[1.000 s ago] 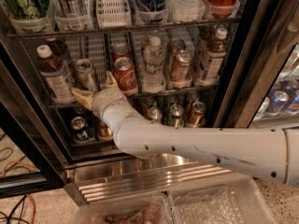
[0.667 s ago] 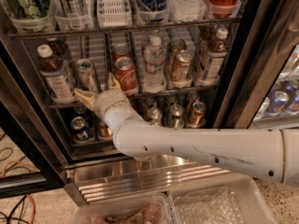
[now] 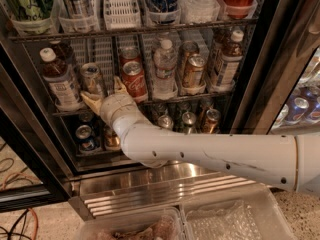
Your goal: Pick redbull can from middle shelf of fridge
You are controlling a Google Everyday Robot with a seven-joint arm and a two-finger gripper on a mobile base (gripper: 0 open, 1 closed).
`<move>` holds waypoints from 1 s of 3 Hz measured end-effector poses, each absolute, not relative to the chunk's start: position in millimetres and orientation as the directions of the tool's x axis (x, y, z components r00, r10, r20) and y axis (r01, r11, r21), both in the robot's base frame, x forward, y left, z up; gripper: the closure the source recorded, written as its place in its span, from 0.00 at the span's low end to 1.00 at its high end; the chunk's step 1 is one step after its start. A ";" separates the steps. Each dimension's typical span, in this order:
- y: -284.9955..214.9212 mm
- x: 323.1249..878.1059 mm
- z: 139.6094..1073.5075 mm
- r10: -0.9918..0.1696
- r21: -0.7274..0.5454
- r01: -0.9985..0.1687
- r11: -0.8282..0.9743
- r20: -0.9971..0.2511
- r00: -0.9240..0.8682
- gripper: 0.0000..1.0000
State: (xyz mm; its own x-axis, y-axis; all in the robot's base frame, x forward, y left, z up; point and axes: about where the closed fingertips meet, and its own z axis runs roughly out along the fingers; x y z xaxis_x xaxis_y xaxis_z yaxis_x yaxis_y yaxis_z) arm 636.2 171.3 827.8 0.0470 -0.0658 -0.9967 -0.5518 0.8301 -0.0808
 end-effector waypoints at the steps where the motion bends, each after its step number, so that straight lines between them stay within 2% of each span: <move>1: 176.0 641.2 831.2 -0.072 -0.092 -0.560 0.823 -0.996 0.057 0.40; 2: 177.8 645.4 832.2 -0.071 -0.093 -0.564 0.821 -0.996 0.061 0.40; 3: 177.8 645.4 832.2 -0.071 -0.093 -0.564 0.821 -0.996 0.060 0.59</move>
Offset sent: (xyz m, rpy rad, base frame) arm 0.0145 0.0071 0.0046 -0.0068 -0.0159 0.0190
